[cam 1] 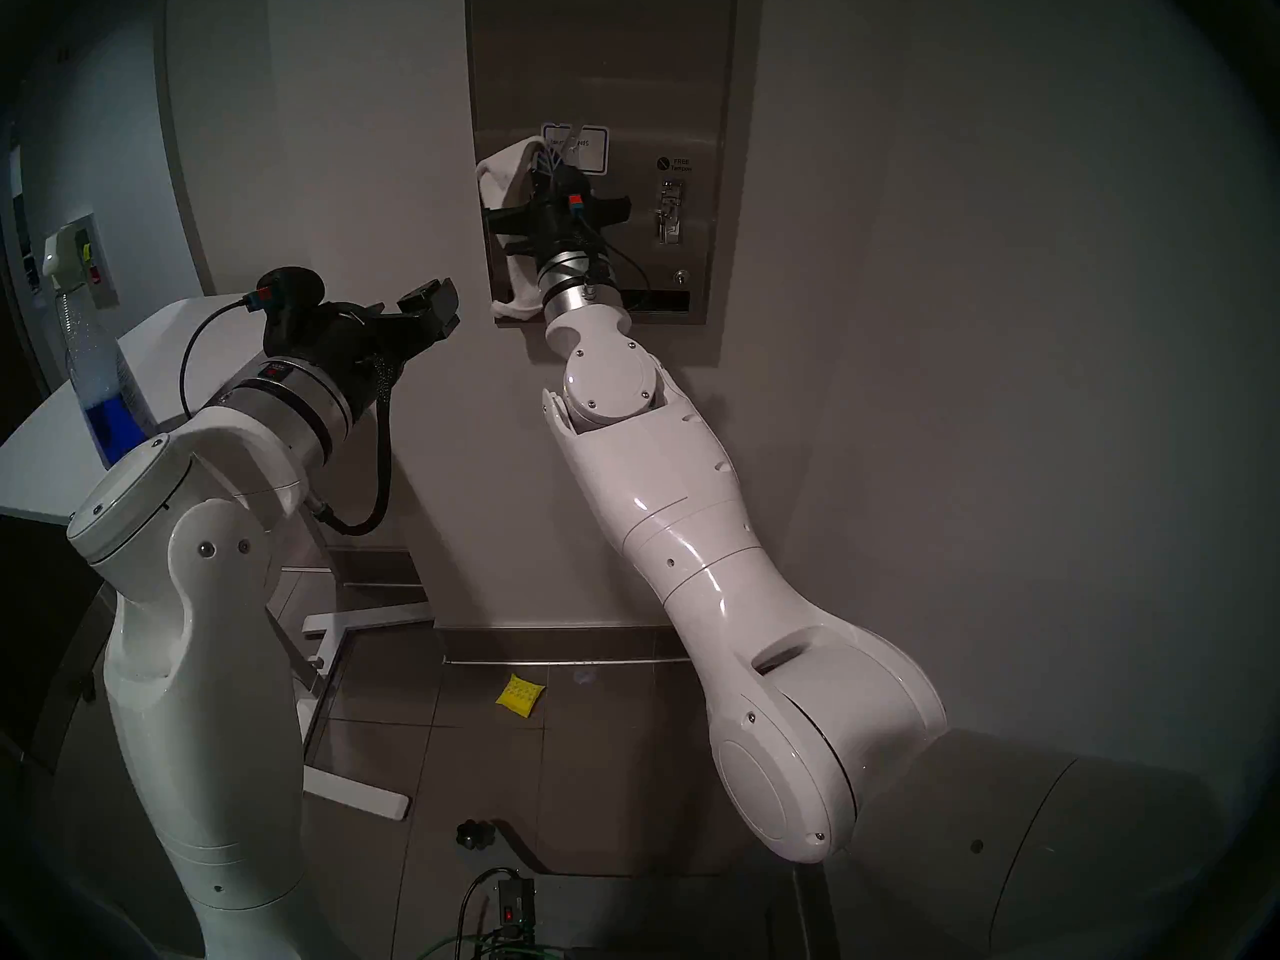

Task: Pick up the cloth and wipe the surface

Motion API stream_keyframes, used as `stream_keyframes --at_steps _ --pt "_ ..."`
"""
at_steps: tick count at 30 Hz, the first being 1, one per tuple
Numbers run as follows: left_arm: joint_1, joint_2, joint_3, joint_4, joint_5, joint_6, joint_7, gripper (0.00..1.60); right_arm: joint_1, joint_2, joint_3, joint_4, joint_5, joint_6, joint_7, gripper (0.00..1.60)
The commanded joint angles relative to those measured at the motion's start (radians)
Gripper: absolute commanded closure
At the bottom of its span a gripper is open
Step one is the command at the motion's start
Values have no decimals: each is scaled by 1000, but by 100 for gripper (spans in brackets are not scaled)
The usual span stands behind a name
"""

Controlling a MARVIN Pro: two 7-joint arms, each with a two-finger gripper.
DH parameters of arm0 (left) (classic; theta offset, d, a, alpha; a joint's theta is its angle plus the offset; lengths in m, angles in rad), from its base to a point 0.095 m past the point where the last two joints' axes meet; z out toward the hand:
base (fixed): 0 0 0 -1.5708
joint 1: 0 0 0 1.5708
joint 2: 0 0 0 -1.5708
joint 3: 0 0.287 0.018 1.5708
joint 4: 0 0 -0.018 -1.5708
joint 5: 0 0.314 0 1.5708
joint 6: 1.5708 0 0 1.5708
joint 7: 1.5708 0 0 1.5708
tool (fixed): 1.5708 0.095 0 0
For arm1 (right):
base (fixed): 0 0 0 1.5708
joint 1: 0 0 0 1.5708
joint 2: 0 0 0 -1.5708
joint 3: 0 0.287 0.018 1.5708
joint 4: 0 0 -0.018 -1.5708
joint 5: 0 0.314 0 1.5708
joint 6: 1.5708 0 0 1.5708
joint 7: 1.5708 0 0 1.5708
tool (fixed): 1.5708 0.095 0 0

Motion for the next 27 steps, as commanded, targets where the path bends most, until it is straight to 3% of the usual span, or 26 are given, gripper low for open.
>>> stream_keyframes --at_steps 1,12,20,27 --pt "-23 2 1 -28 -1 -10 -2 0 28 36 16 -119 -29 -62 -27 160" --pt "-24 1 2 -28 0 -10 0 0 5 89 58 -230 -40 58 -7 160" --pt "-24 1 3 -28 0 -10 0 0 -88 106 64 -346 -8 155 43 160" --pt "-24 1 3 -28 0 -10 0 0 -167 122 49 -417 5 179 72 160"
